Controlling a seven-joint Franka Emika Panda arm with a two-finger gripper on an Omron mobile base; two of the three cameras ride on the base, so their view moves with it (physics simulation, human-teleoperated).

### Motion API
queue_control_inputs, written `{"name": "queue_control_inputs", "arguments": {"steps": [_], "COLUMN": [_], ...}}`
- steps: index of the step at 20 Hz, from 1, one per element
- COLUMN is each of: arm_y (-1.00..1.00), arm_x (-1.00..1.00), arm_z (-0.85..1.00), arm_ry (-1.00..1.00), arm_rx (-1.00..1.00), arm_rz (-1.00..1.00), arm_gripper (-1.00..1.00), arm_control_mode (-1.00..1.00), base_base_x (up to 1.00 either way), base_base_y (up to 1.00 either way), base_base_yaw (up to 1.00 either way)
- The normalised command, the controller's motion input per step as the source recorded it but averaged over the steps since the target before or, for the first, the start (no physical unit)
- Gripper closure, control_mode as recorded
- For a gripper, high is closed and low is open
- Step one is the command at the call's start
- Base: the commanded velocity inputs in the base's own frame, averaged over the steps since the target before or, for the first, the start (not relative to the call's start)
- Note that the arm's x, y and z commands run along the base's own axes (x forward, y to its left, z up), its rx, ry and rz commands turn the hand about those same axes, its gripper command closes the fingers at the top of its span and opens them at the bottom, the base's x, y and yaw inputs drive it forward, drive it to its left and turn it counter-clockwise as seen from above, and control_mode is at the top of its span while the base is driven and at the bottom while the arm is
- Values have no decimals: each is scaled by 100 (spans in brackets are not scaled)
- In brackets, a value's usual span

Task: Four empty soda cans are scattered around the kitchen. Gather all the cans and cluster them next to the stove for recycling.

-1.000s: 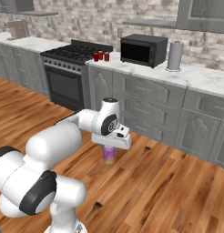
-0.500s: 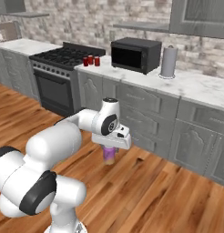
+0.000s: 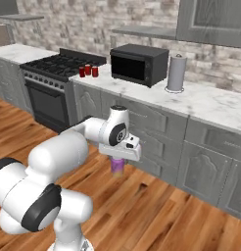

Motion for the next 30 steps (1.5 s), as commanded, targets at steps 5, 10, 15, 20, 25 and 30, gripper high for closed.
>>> {"name": "queue_control_inputs", "arguments": {"steps": [5,10,15,20,25,30], "arm_y": [0,0,0,0,0,0], "arm_x": [0,0,0,0,0,0], "arm_z": [0,0,0,0,0,0], "arm_ry": [0,0,0,0,0,0], "arm_rx": [0,0,0,0,0,0], "arm_rz": [0,0,0,0,0,0], "arm_gripper": [100,100,100,100,100,100], "arm_control_mode": [100,100,100,100,100,100], "base_base_x": [69,65,65,70,72,75], "base_base_y": [30,36,38,33,31,26], "base_base_yaw": [-3,-3,0,0,0,-7]}}
